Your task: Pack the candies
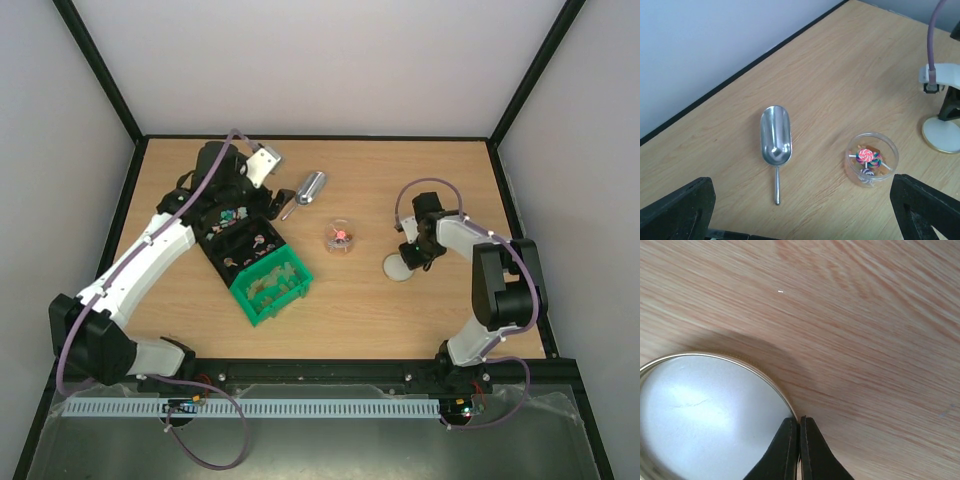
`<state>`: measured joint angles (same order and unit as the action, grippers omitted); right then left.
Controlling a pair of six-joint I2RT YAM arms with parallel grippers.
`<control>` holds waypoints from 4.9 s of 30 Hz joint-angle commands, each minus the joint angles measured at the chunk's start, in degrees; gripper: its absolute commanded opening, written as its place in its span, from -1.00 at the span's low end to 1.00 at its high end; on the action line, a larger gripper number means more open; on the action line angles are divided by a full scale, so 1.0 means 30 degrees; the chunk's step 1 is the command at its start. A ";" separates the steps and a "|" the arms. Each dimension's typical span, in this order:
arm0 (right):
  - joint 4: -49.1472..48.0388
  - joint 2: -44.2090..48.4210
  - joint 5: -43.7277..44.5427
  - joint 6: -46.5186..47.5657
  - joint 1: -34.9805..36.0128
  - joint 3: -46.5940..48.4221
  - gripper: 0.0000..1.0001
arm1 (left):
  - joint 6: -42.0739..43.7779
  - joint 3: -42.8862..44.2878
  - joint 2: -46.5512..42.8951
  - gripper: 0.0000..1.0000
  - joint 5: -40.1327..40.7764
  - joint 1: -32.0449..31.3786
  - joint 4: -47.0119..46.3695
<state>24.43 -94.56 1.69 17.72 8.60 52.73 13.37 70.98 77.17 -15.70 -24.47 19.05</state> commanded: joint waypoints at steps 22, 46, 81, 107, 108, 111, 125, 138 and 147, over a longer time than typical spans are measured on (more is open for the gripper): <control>0.9469 -0.0581 -1.9606 0.1405 0.2345 0.5576 -0.97 | 1.6718 0.0790 -0.1178 0.98 -0.0187 -0.8184 0.6932; 1.3208 -0.2346 -2.1066 0.4999 0.4559 0.6707 -0.97 | 2.0693 -0.1639 -0.0737 -0.08 0.1983 -1.0799 0.4919; 0.4251 0.7905 -1.8601 0.4601 0.0594 0.3872 0.75 | 0.7297 0.2476 0.3467 -0.89 -1.1875 -0.3356 0.8740; 0.3099 0.7066 -1.6229 0.0963 0.4604 0.4106 -0.91 | 0.3812 0.1385 0.4291 -0.80 -1.4483 -0.1914 0.5192; 0.3059 0.6924 -1.6289 0.0736 0.4607 0.4133 -0.96 | 0.3569 0.1311 0.4280 -0.72 -1.4442 -0.1807 0.4919; 0.2666 0.6358 -1.6383 -0.0495 0.4485 0.4264 -0.97 | 0.2403 0.1084 0.4130 -0.26 -1.3835 -0.1391 0.3712; 0.2359 -0.1551 -2.1047 -0.5862 0.1254 0.6736 -0.97 | 0.2218 0.1198 0.4300 0.98 -0.5056 -0.0893 -0.0833; 0.2444 -0.5173 -2.1629 -0.6602 0.1019 0.7968 -0.97 | 0.7837 0.0133 0.6744 0.98 -0.4018 -0.1395 -0.1034; 0.2472 -0.6388 -2.1312 -0.6644 0.0814 0.8680 -0.97 | 1.0299 -0.0546 0.8295 0.91 -0.4363 -0.1424 -0.1549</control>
<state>30.11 -112.49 -61.41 -1.58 11.55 76.69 38.89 70.78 100.20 -27.46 -28.60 16.16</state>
